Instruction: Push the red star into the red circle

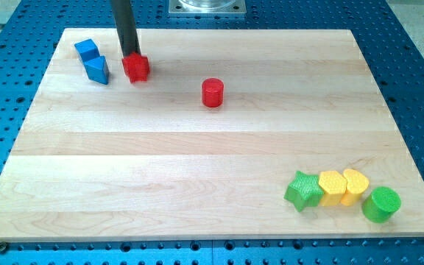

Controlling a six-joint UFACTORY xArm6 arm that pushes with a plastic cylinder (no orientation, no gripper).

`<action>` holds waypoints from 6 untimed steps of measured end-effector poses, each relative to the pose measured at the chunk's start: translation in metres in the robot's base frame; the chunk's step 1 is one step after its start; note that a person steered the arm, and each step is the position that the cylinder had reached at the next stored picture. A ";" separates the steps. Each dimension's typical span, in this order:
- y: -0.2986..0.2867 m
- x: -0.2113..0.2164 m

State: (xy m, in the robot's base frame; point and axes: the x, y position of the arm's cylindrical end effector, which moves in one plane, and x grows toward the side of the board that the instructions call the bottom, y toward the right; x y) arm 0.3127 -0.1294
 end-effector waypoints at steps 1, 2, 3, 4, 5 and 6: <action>0.032 0.037; -0.032 -0.002; -0.049 0.077; -0.012 0.129; 0.057 0.137; -0.055 0.136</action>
